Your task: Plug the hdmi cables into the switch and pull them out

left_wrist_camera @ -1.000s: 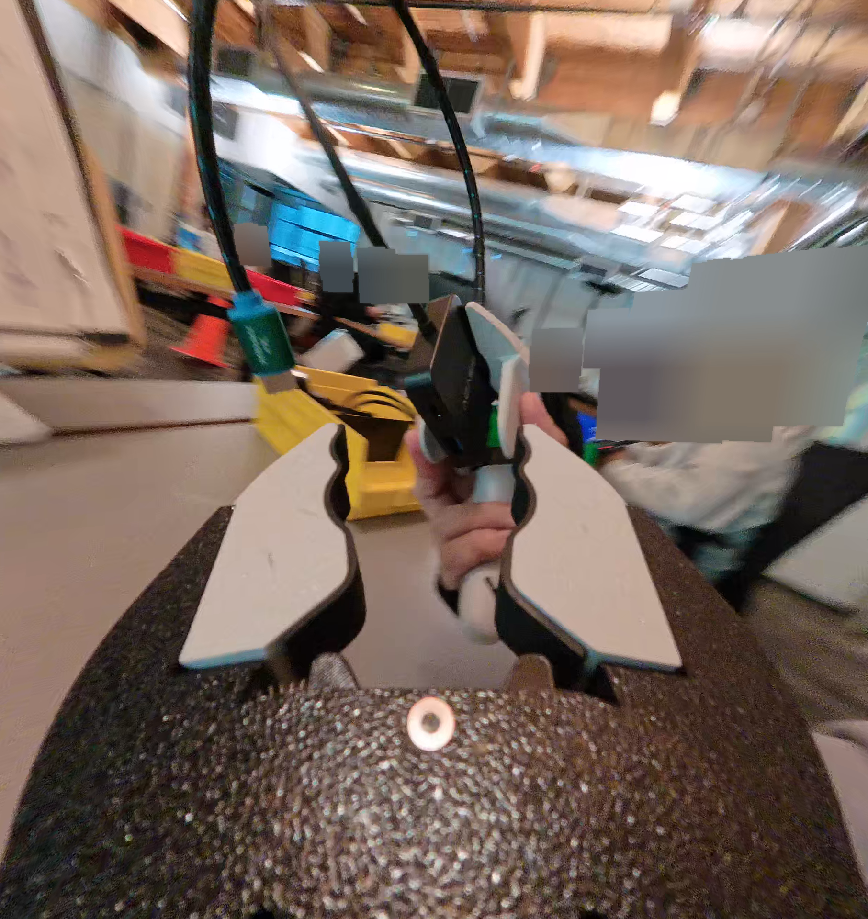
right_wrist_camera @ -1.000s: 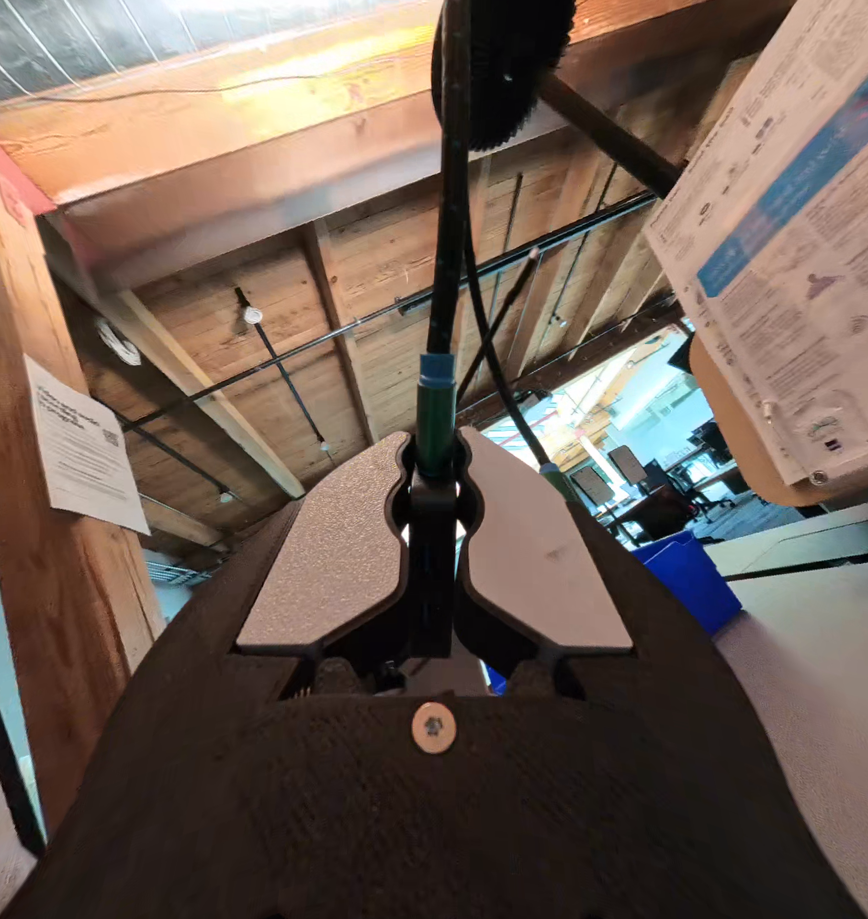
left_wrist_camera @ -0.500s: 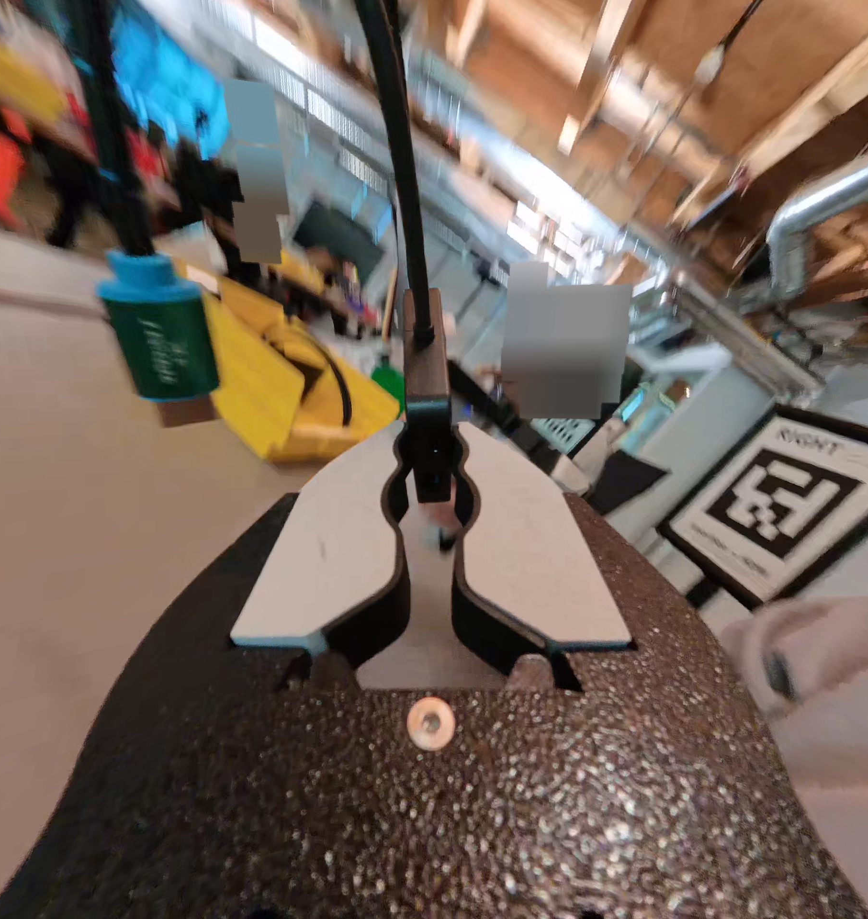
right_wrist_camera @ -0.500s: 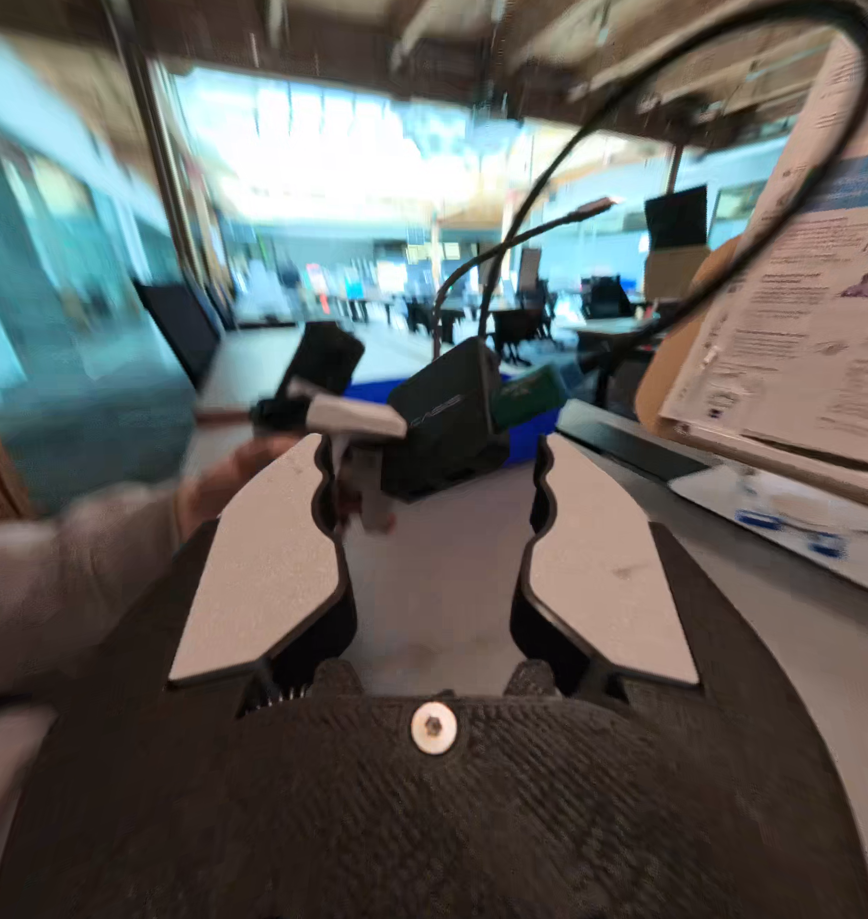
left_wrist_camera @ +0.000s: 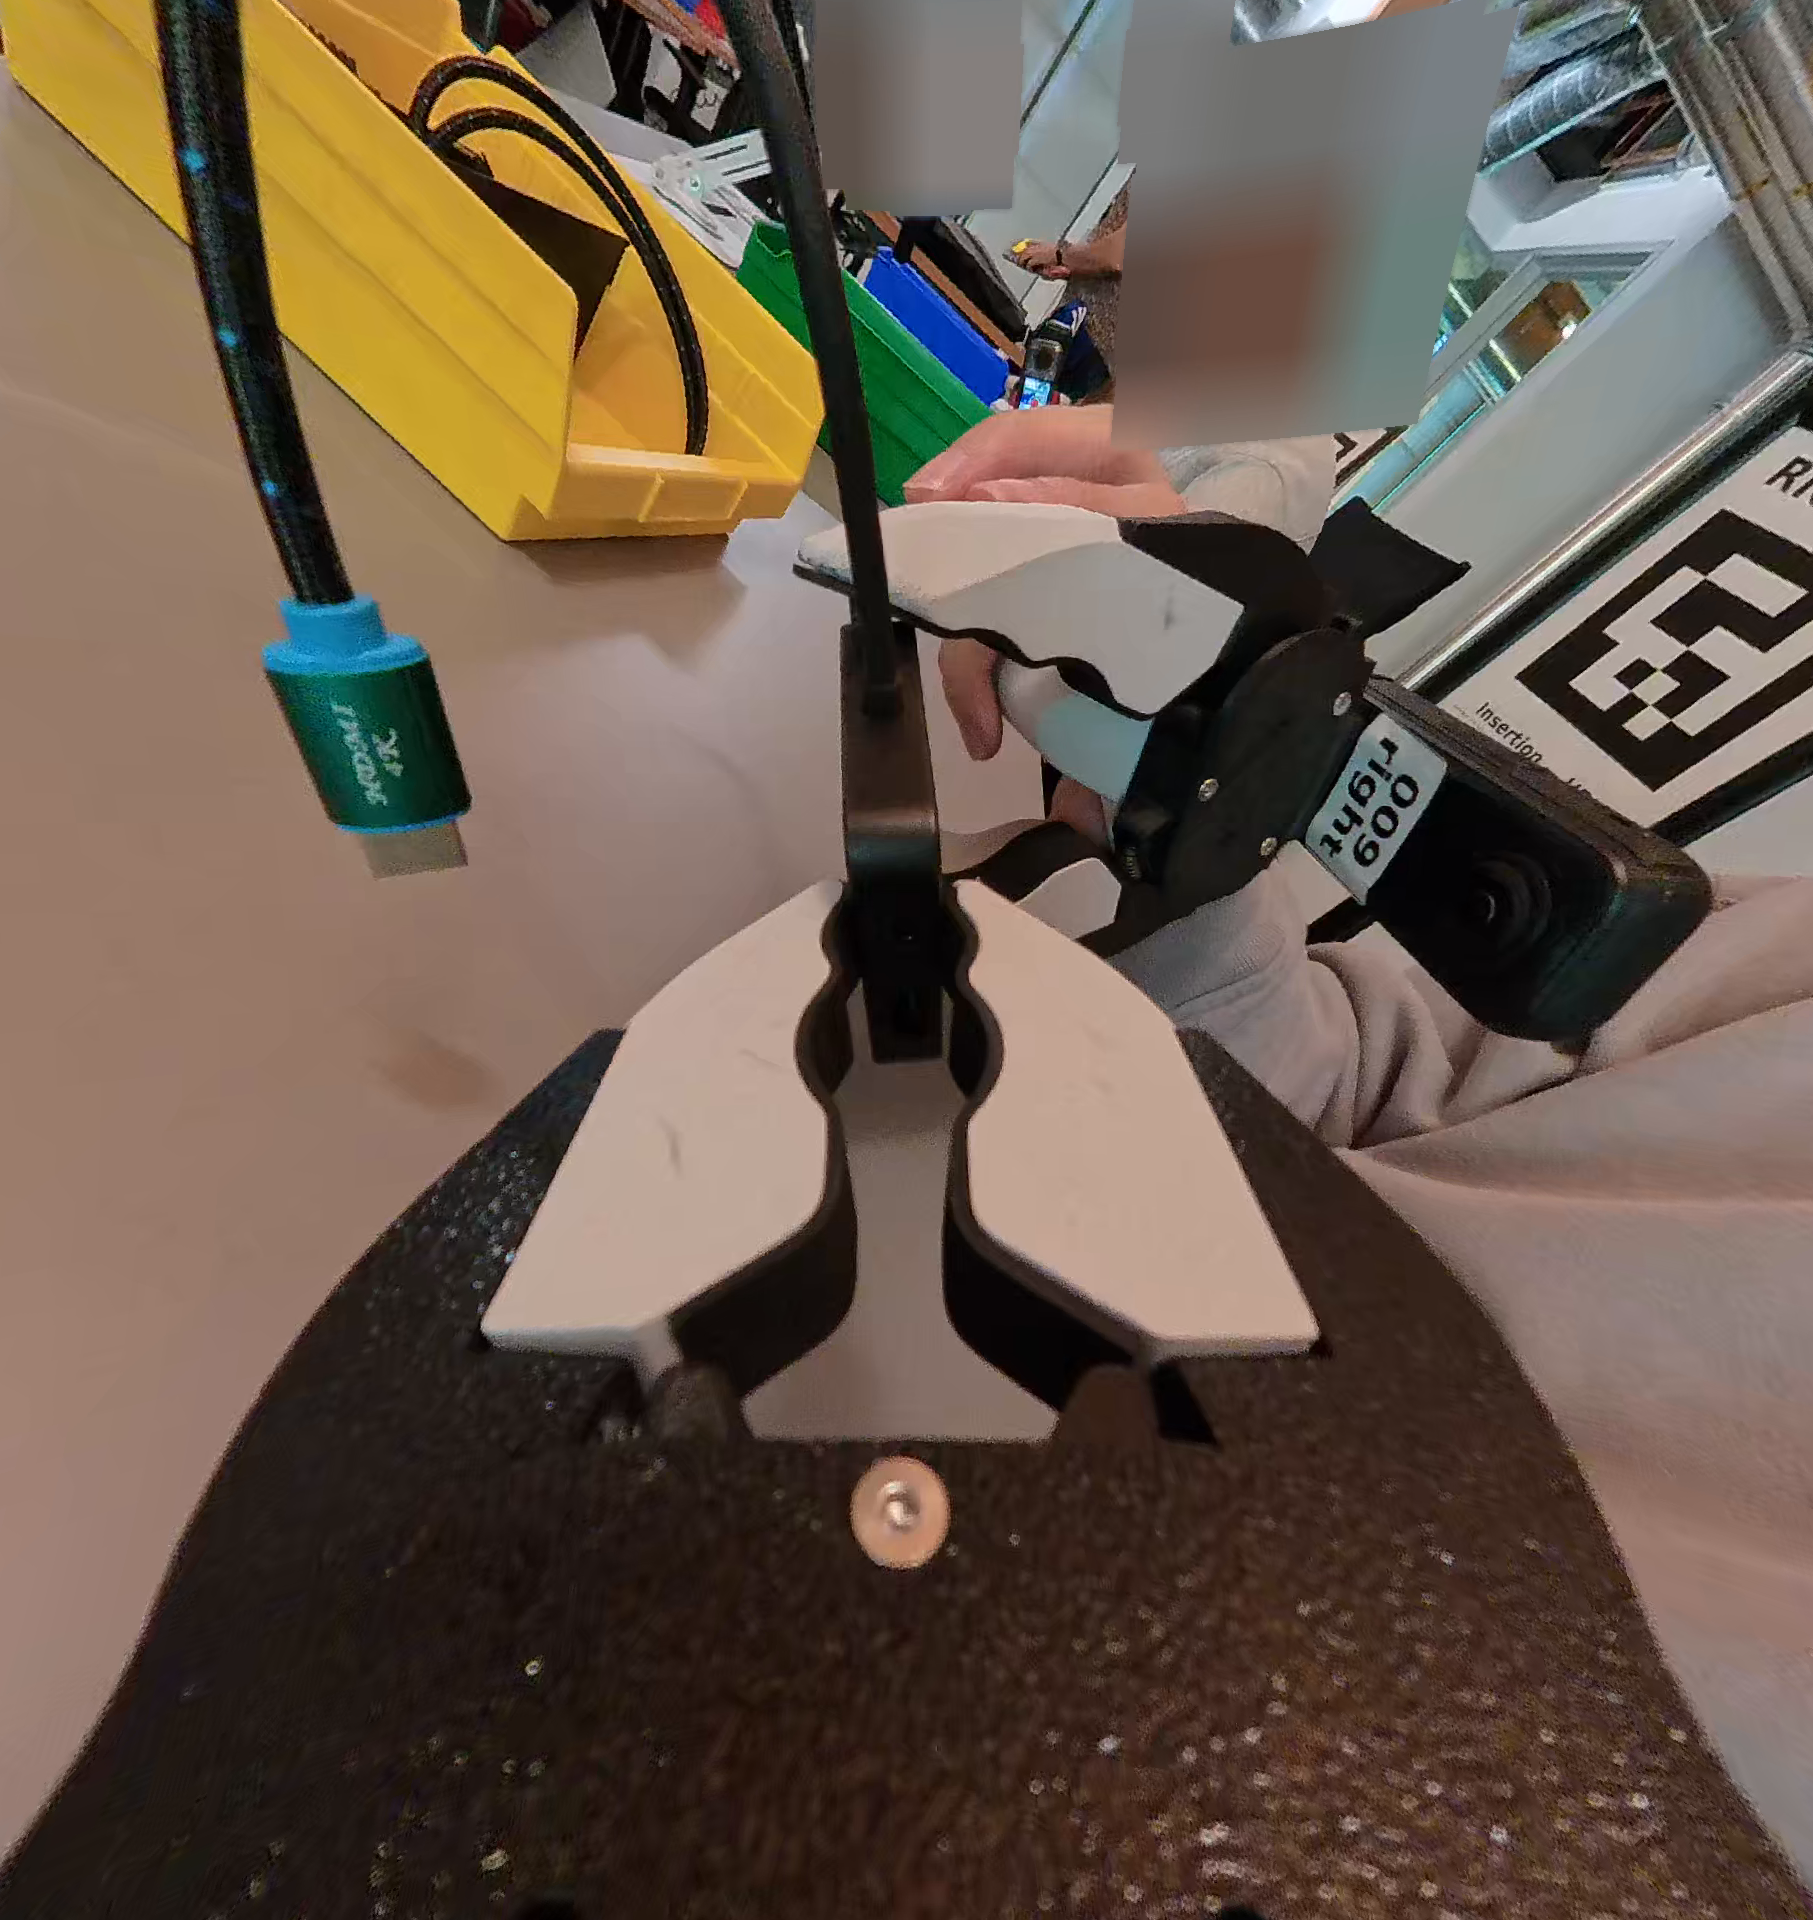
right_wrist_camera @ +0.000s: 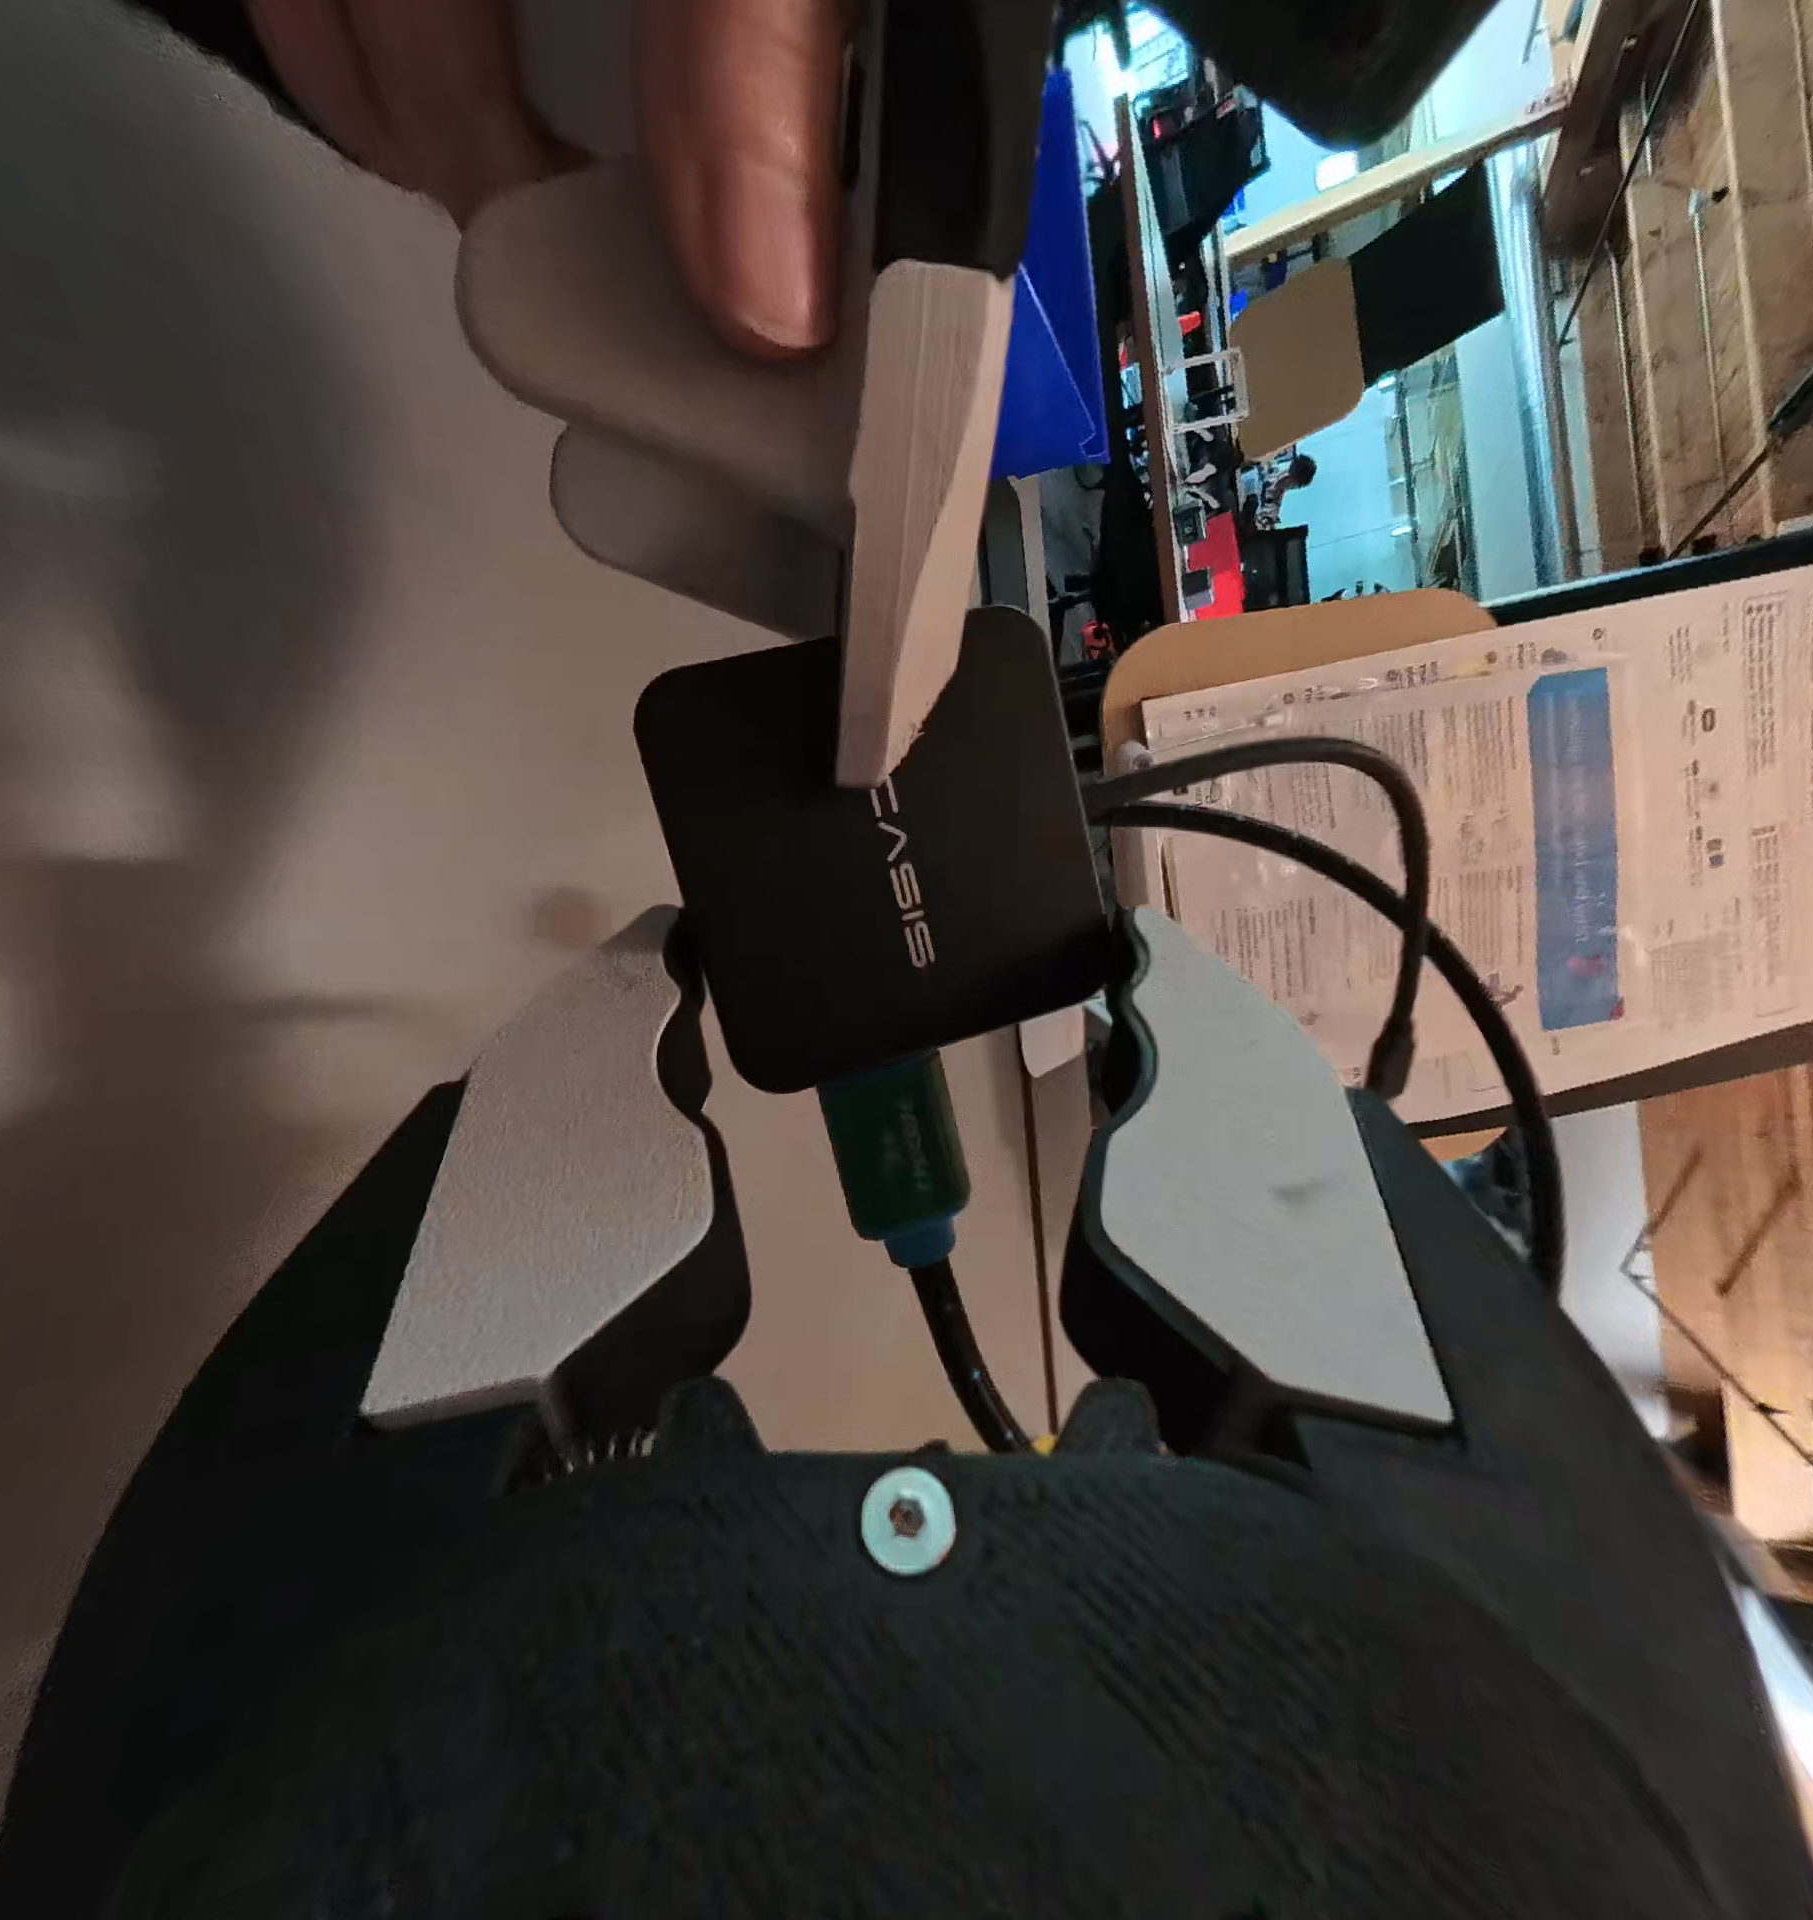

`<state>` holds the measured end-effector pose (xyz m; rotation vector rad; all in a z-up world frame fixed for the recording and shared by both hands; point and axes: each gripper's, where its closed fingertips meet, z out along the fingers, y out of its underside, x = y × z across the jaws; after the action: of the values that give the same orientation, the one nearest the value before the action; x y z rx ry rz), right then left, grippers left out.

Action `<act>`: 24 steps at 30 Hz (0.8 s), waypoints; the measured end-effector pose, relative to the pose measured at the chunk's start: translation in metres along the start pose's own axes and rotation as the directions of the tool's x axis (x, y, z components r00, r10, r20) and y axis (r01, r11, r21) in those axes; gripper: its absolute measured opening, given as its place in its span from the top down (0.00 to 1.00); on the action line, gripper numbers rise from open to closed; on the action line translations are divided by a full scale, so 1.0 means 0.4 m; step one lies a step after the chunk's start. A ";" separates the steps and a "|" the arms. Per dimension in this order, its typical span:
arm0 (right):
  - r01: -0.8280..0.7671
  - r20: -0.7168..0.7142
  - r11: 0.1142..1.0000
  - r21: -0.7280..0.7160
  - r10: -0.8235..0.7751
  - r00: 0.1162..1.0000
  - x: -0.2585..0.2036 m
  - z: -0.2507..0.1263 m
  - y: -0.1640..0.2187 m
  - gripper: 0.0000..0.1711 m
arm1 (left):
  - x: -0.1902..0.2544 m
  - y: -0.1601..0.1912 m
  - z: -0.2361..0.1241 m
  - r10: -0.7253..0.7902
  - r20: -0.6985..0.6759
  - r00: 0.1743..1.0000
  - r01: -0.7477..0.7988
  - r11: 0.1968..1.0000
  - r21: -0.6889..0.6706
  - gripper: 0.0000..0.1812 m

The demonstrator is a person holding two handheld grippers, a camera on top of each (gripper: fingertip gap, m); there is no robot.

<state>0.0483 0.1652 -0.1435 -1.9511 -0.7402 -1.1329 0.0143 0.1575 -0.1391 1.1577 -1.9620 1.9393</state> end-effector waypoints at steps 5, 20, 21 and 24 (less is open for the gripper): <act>-0.026 0.007 1.000 0.005 0.026 1.000 0.011 -0.008 -0.006 0.57 | 0.013 -0.022 -0.006 0.114 -0.008 0.993 -0.113 0.992 0.049 0.90; -0.042 0.160 0.960 -0.276 0.089 0.983 -0.004 -0.101 0.072 0.57 | 0.008 0.002 0.080 0.873 0.291 0.391 -0.860 0.460 -0.222 0.51; -0.029 0.165 0.960 -0.280 0.077 0.983 -0.006 -0.101 0.067 0.57 | 0.013 0.001 0.089 0.880 0.294 0.372 -0.870 0.441 -0.219 0.52; -0.007 0.190 0.967 -0.256 0.057 0.980 -0.018 -0.096 0.043 0.57 | 0.022 0.002 0.108 0.891 0.295 0.345 -0.885 0.413 -0.214 0.54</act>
<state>0.0408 0.1233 -0.1429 -2.3085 -0.6887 -1.0680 0.0249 0.1149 -0.1411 0.3536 -3.3291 2.1506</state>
